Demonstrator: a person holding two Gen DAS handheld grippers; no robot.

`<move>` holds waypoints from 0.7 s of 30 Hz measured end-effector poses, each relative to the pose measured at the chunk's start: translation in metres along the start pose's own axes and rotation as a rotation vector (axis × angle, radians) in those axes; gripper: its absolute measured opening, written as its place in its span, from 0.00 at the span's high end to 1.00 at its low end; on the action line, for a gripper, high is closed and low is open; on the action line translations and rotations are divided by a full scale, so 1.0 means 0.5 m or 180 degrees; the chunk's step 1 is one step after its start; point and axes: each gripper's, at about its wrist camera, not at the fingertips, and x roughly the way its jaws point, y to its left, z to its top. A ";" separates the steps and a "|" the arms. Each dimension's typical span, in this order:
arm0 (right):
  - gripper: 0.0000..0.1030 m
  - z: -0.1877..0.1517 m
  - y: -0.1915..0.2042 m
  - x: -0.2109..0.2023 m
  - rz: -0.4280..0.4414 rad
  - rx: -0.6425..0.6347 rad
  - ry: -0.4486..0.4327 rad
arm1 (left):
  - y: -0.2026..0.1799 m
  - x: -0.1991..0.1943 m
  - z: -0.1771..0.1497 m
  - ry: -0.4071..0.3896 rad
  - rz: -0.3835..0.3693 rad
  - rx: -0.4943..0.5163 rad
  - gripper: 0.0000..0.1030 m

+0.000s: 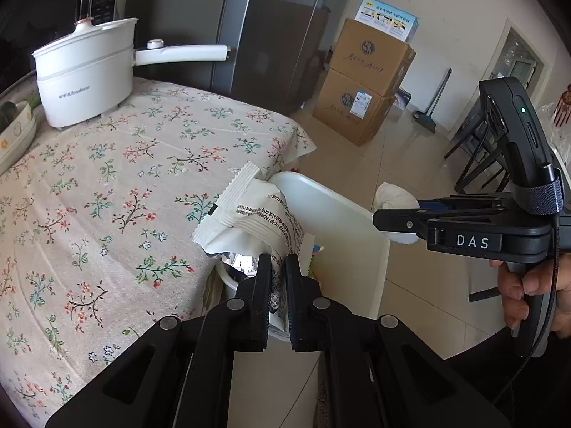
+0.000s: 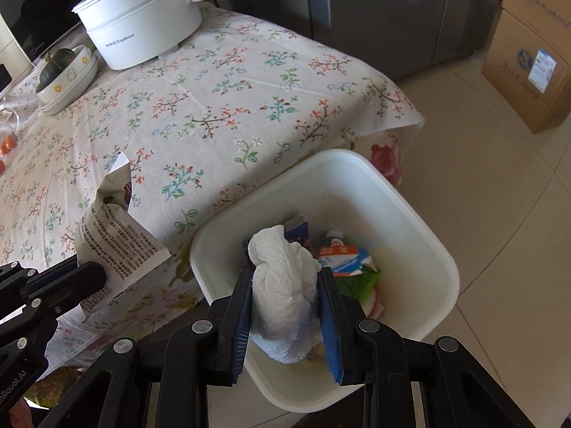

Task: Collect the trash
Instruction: 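Open the left tool to drop the wrapper while the right tool drops the tissue into the bin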

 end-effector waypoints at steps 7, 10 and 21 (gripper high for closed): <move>0.69 -0.017 -0.056 -0.002 -0.0075 0.0158 0.0041 | -0.029 0.047 0.002 0.0053 -0.0099 0.0113 0.91; 0.69 -0.016 -0.065 -0.001 -0.0090 0.0189 0.0044 | -0.037 0.055 0.007 -0.0021 -0.0142 0.0195 0.86; 0.69 -0.008 -0.062 0.000 -0.0088 0.0208 0.0039 | 0.002 0.042 0.027 0.0134 0.0401 0.0040 0.09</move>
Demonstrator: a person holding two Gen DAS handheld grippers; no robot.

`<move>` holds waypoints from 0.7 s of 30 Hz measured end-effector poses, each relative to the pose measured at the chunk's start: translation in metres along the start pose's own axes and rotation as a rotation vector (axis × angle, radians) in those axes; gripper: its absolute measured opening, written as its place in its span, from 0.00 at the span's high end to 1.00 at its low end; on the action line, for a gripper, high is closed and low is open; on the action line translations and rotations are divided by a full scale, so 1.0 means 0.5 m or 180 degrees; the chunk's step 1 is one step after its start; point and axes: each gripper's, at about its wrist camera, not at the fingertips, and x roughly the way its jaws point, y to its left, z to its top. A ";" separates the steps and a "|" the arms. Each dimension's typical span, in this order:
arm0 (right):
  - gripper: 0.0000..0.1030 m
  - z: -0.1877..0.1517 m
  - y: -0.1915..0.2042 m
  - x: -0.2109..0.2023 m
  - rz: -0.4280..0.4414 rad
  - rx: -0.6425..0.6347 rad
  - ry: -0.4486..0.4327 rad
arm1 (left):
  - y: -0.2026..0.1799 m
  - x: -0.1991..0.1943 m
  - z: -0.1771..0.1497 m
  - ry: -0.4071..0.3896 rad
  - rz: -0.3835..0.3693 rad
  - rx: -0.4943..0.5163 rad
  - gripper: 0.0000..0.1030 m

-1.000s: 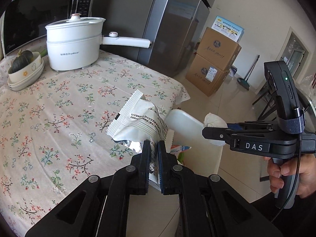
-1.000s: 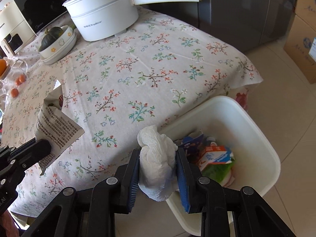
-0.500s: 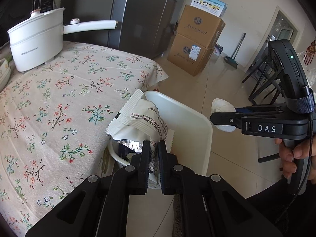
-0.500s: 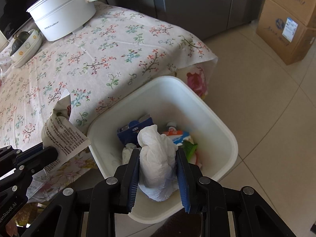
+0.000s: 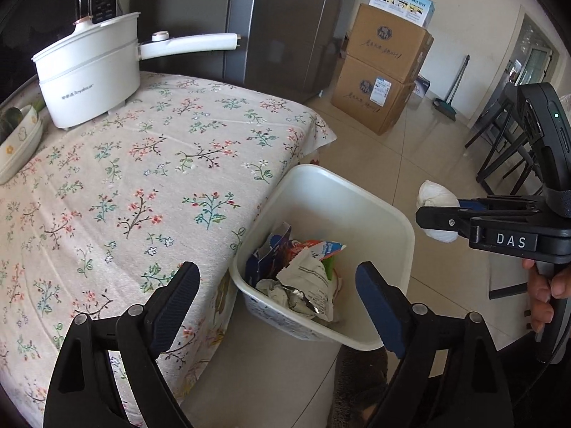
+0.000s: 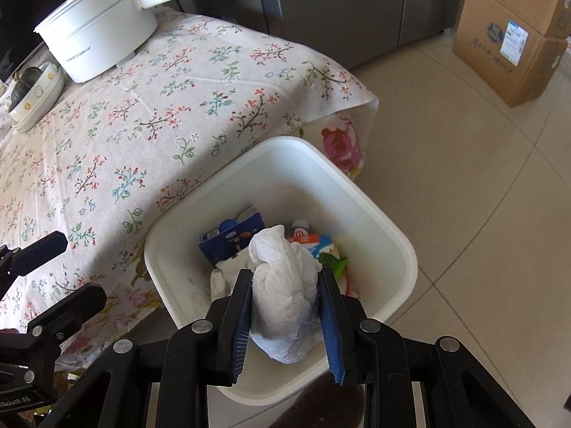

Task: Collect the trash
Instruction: 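Open the left tool to drop the wrapper while the right tool drops the tissue into the bin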

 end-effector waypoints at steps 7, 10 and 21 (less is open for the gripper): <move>0.65 0.010 0.024 0.007 -0.0044 -0.0034 -0.0054 | 0.039 -0.044 -0.011 -0.0050 0.0304 -0.0054 0.00; 0.28 0.018 0.029 0.005 -0.0034 0.0032 -0.0067 | 0.053 -0.067 -0.019 -0.0081 0.0419 -0.0097 0.00; 0.22 0.009 0.075 -0.051 -0.0015 -0.0008 -0.0359 | 0.089 -0.185 -0.055 -0.0336 0.0598 -0.0382 0.00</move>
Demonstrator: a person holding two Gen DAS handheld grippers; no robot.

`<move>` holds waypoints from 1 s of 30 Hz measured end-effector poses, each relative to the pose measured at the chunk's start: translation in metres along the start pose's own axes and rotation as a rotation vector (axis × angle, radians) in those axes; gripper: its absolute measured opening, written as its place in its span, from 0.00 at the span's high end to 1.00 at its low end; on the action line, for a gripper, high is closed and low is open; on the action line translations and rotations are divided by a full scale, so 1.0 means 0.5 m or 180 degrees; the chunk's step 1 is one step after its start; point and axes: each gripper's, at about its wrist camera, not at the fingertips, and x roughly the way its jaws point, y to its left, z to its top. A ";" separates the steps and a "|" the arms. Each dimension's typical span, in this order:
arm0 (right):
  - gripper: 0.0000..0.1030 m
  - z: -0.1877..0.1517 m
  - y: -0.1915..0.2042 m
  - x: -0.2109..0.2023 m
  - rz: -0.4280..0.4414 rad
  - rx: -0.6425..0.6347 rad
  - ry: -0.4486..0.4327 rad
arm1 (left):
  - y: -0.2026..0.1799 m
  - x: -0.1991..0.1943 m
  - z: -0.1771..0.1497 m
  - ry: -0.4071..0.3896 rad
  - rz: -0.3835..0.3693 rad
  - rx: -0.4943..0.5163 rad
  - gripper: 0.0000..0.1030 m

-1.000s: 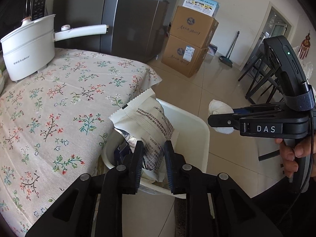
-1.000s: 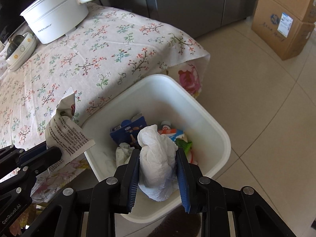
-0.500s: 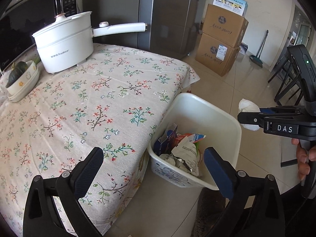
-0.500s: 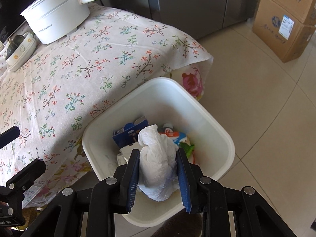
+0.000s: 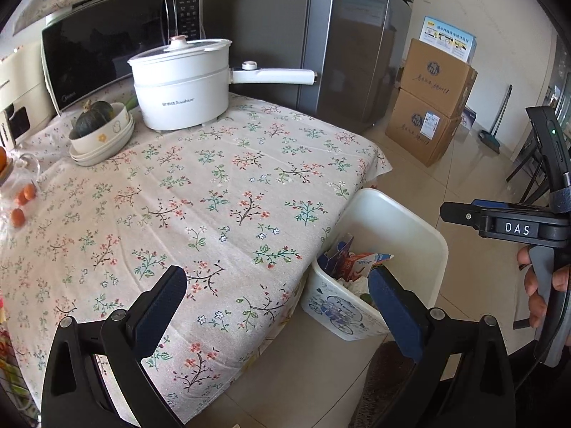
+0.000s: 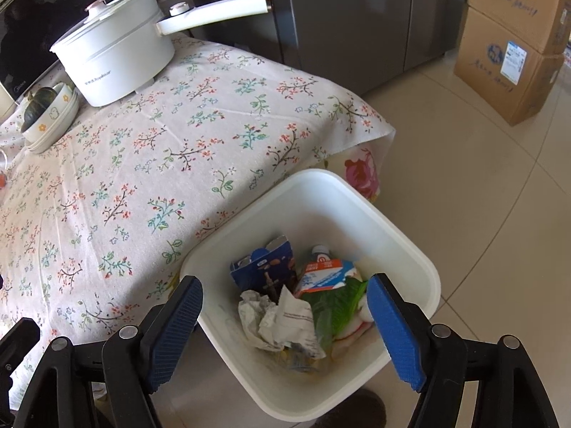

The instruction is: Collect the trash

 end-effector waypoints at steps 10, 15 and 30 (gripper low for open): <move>0.16 -0.051 0.103 -0.122 -0.0135 -0.0396 -0.0673 | 0.067 -0.135 -0.055 -0.0349 0.0430 -0.0352 0.00; 0.11 -0.096 0.168 -0.155 -0.0170 -0.0610 -0.0938 | 0.095 -0.189 -0.092 -0.0563 0.0735 -0.0442 0.00; 0.07 -0.142 0.294 -0.148 -0.0089 -0.1042 -0.1137 | 0.156 -0.233 -0.149 -0.0696 0.1008 -0.0687 0.00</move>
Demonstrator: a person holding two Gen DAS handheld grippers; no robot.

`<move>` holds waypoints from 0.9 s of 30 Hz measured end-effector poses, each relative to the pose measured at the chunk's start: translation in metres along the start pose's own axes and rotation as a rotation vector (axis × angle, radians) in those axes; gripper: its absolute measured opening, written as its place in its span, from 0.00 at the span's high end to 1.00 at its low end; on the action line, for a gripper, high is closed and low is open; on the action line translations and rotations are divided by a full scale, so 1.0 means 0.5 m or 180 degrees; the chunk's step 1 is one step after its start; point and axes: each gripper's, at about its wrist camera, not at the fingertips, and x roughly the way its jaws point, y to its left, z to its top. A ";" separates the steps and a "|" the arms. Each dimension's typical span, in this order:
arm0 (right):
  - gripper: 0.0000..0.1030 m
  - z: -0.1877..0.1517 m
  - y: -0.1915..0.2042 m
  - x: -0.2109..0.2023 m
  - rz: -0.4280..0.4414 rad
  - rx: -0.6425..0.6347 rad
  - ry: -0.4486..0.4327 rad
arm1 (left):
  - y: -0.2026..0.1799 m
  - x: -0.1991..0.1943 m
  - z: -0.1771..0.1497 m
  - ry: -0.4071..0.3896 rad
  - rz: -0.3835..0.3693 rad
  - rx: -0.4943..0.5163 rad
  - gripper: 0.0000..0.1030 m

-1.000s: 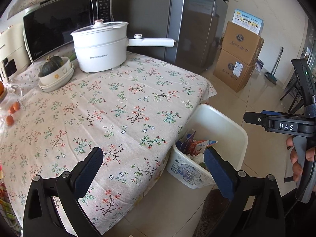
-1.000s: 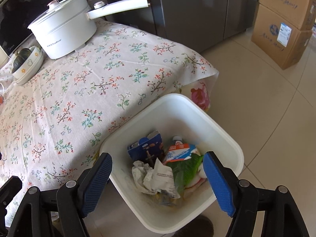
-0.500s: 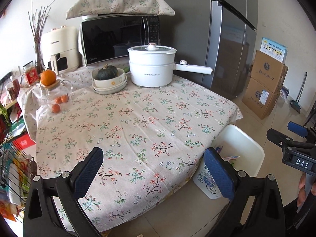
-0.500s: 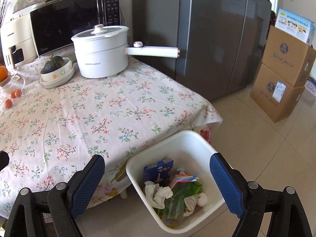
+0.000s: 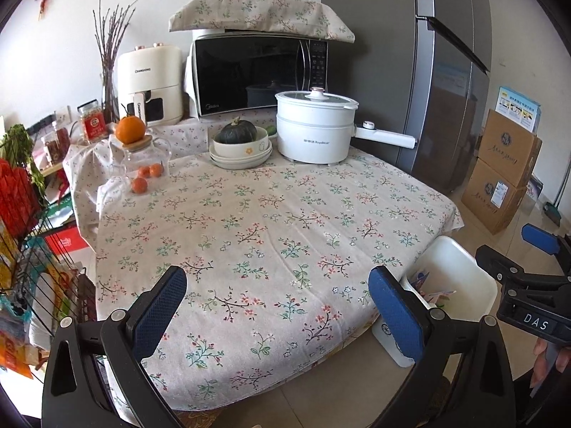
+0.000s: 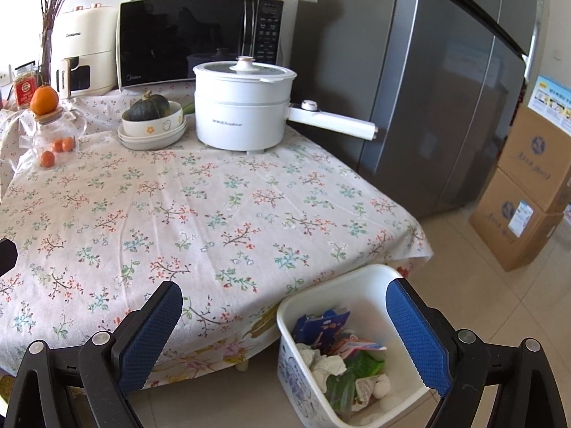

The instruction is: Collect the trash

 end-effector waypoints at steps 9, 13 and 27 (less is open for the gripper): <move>0.07 0.005 0.024 -0.012 -0.0002 -0.0061 -0.0170 | 0.007 -0.009 -0.001 -0.0059 -0.0039 -0.0078 0.00; 0.07 0.005 0.025 -0.014 0.0007 -0.0059 -0.0193 | 0.007 -0.013 -0.002 -0.0089 -0.0034 -0.0085 0.00; 0.07 0.007 0.019 -0.025 0.0006 -0.0031 -0.0287 | 0.002 -0.012 -0.006 -0.0104 -0.0022 -0.0065 0.00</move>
